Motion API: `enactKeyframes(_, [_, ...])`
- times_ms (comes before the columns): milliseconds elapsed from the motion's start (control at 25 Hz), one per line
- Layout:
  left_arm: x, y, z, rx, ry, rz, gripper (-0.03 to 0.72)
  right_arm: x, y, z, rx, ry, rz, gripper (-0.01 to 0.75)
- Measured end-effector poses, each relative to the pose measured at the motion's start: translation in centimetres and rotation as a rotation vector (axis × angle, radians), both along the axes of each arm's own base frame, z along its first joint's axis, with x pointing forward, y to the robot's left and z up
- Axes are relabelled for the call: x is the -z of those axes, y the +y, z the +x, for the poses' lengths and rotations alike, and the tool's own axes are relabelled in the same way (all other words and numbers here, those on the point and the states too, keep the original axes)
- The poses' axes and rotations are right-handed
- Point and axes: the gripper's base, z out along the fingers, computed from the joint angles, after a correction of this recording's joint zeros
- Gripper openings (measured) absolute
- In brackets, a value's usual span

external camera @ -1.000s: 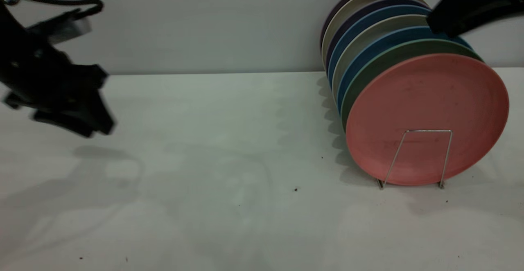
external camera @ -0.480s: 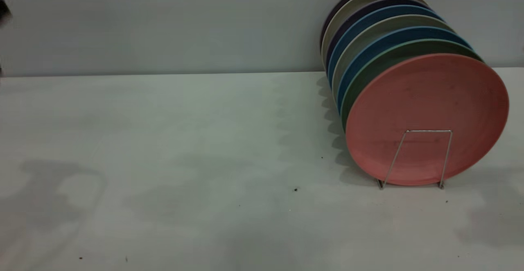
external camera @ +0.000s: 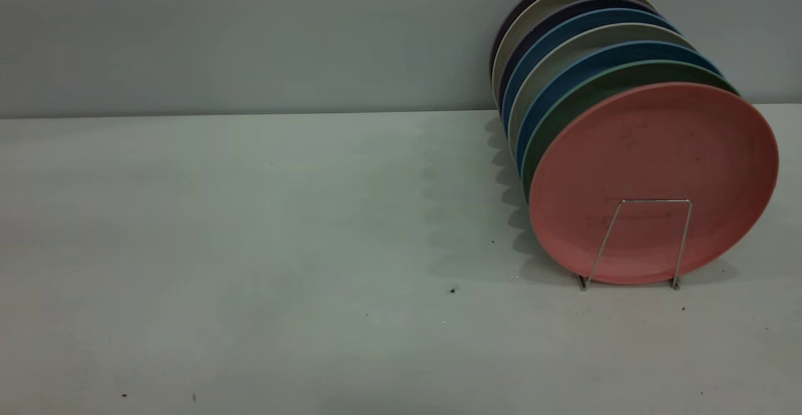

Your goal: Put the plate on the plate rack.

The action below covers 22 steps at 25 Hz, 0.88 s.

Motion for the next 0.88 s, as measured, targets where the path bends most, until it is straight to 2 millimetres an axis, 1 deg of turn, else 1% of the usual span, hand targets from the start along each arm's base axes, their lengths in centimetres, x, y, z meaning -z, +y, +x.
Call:
enactKeyframes(80, [-0.3,0.0,-2.5,-0.016,-0.048,-0.008,0.335,0.0,0.1,-2.1,0.0,-0.022,0.005,0.35])
enactKeyframes(200, [-0.7,-0.1,-5.8,-0.038,-0.117,-0.025,0.335,0.4,0.3,-4.7,-0.009,-0.05,0.007,0.35])
enactKeyframes(320, [-0.4,-0.1,-8.0,-0.065,-0.14,-0.035,0.335,1.2,0.4,-6.6,-0.008,-0.081,0.006,0.35])
enactKeyframes(520, [0.9,-0.1,-9.7,-0.073,-0.083,-0.033,0.335,3.7,0.4,-9.2,-0.008,-0.108,0.0,0.35])
enactKeyframes(600, [1.5,-0.1,-10.3,-0.073,-0.086,-0.034,0.335,4.8,0.3,-10.1,-0.006,-0.114,-0.015,0.35])
enactKeyframes(720, [2.5,-0.1,-11.3,-0.072,-0.099,-0.031,0.335,6.0,0.2,-11.4,-0.009,-0.155,-0.043,0.35])
enactKeyframes(880, [3.7,0.0,-12.8,-0.058,-0.14,-0.008,0.335,6.2,0.1,-12.6,-0.007,-0.249,-0.073,0.35])
